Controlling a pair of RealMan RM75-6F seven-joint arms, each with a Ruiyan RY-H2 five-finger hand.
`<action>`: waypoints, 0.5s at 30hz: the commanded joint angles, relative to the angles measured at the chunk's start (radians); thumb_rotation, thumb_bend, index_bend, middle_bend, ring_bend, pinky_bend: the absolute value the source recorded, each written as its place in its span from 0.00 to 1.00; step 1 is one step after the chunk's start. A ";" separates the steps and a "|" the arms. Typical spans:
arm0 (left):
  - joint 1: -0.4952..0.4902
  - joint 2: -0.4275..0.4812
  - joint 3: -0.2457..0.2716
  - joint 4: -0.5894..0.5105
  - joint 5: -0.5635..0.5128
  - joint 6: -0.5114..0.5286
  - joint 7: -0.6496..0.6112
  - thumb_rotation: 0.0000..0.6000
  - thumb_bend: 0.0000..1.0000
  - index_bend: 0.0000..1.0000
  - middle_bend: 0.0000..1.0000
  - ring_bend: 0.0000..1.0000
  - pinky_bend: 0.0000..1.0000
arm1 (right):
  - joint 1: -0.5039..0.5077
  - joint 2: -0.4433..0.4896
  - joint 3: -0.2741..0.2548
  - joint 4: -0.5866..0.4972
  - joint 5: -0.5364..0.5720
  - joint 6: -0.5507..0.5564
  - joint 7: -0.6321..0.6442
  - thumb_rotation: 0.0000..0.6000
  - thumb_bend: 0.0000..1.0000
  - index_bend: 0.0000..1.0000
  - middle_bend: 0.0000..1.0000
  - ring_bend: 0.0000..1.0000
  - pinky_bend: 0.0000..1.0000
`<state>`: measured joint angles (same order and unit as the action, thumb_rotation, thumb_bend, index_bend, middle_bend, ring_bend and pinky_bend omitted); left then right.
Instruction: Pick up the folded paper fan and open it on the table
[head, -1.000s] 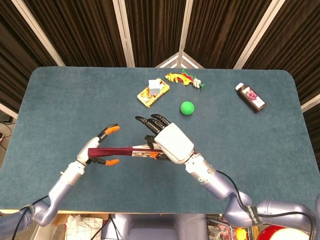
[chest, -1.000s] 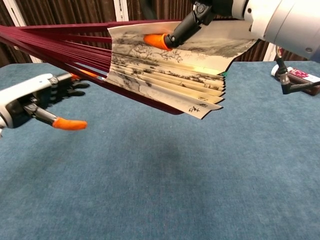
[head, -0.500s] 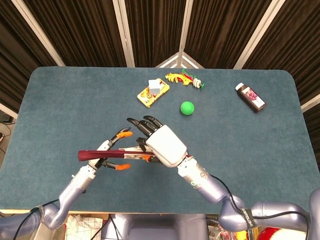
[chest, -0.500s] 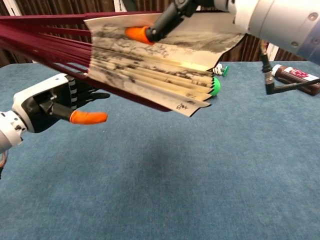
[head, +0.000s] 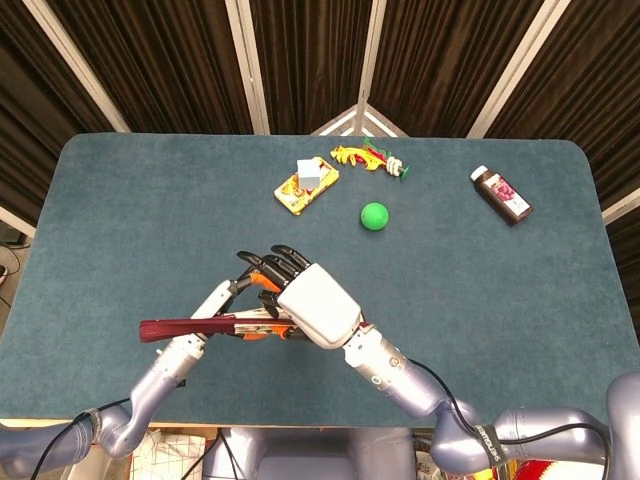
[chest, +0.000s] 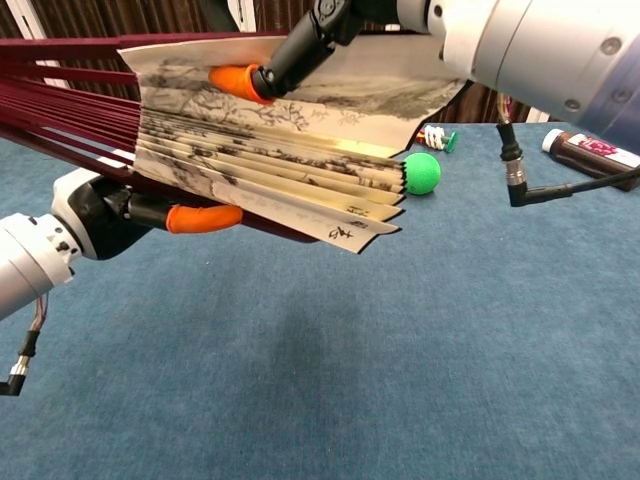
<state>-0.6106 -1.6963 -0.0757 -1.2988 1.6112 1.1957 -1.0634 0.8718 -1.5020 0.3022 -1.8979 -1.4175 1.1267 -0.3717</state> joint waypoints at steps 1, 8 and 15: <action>-0.001 -0.002 0.002 -0.002 -0.005 -0.002 0.015 1.00 0.36 0.43 0.17 0.00 0.11 | -0.003 0.003 0.000 -0.004 0.003 0.003 0.001 1.00 0.39 0.90 0.14 0.24 0.19; 0.007 -0.004 0.011 0.004 -0.014 0.007 0.048 1.00 0.37 0.45 0.17 0.00 0.11 | -0.012 0.015 0.006 -0.005 0.012 0.018 0.011 1.00 0.39 0.90 0.14 0.24 0.19; -0.001 -0.020 0.002 0.005 -0.032 0.000 0.062 1.00 0.42 0.55 0.26 0.00 0.13 | -0.013 0.020 -0.003 -0.009 -0.001 0.017 0.023 1.00 0.39 0.91 0.14 0.24 0.19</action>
<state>-0.6087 -1.7126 -0.0713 -1.2934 1.5824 1.1971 -1.0061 0.8588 -1.4820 0.2997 -1.9065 -1.4186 1.1434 -0.3494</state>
